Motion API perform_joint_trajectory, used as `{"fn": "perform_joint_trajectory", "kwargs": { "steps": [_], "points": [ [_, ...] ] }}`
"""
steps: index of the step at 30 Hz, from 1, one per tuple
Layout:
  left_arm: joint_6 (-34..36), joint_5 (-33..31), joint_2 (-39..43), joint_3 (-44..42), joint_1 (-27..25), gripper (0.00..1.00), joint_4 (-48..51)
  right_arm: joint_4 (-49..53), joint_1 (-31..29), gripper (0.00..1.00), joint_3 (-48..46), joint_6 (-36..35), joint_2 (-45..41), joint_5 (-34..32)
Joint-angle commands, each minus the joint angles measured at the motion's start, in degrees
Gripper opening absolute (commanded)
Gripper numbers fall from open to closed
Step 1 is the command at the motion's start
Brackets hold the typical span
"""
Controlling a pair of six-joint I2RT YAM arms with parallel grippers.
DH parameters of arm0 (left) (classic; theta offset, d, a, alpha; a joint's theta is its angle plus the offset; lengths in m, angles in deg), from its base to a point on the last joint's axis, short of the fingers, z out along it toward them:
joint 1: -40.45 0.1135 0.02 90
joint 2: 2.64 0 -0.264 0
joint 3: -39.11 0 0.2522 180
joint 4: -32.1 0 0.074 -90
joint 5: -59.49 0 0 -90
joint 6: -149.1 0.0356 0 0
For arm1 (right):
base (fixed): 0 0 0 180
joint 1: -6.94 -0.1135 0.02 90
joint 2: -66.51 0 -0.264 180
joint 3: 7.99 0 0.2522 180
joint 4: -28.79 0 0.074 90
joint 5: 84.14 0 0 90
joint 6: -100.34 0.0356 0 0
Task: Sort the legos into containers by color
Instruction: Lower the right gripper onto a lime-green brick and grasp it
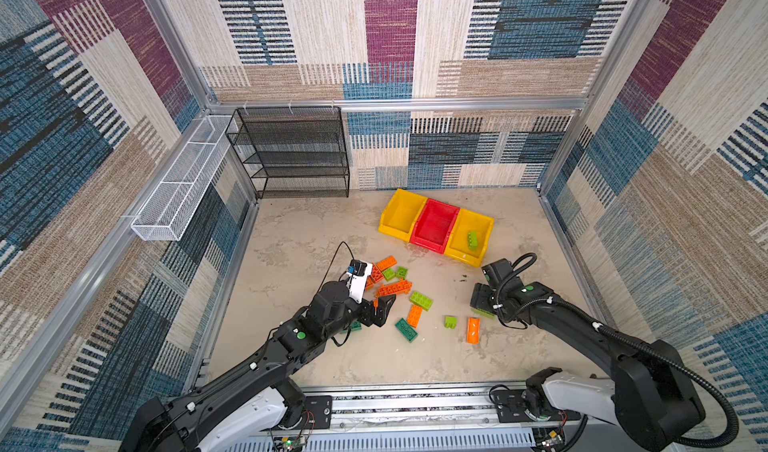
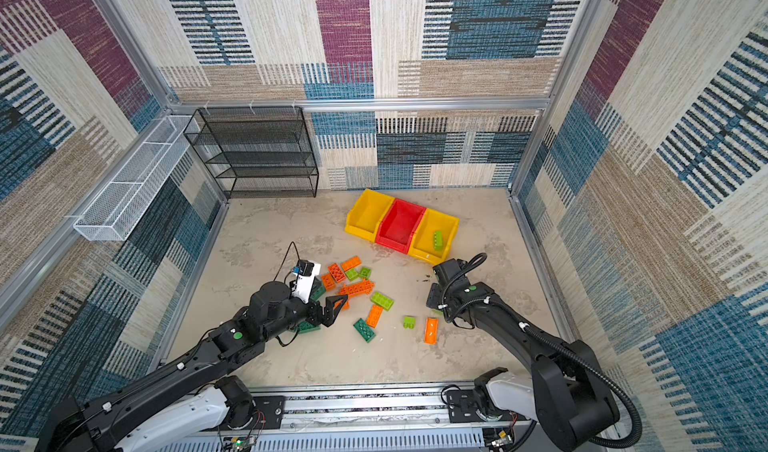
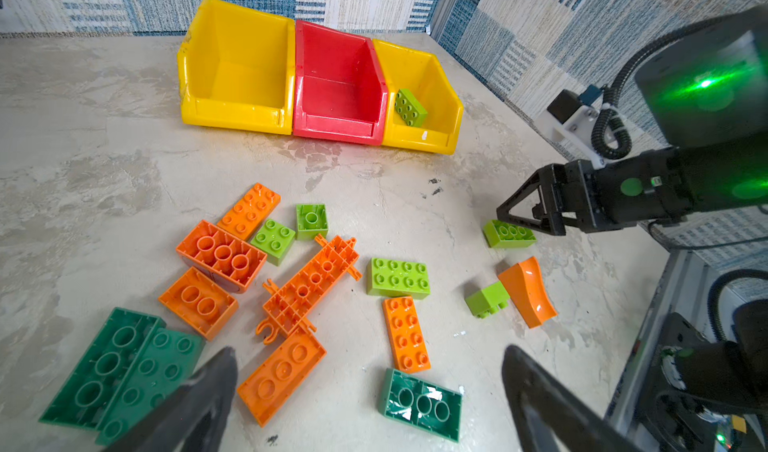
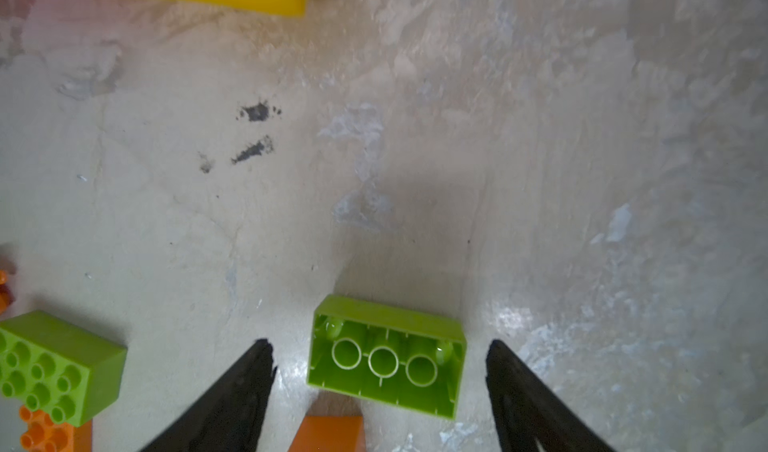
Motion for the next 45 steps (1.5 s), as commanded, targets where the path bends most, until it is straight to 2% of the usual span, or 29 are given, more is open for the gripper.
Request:
{"fn": "perform_joint_trajectory", "kwargs": {
  "steps": [1,8,21,29,45],
  "points": [
    [-0.7,0.37,0.23,-0.6,-0.02,0.99,-1.92,0.06,-0.24,0.83,-1.29,3.37,-0.63,0.99],
    [-0.63,0.72,-0.95,-0.85,0.01,0.99,-2.89,-2.27,-0.33,0.82,-3.56,3.83,-0.31,1.69],
    [-0.28,0.62,-2.29,-0.32,-0.02,0.99,-2.96,-3.51,-0.37,0.81,-2.07,1.97,0.87,0.47],
    [-0.19,0.56,-3.33,0.11,-0.04,0.99,-3.02,-1.44,-0.37,0.82,-0.44,0.36,-0.26,-0.29],
    [0.07,-0.49,-2.9,0.24,-0.02,0.99,-2.09,-5.9,-0.37,0.87,-0.96,0.77,3.1,1.04]
  ]
}}
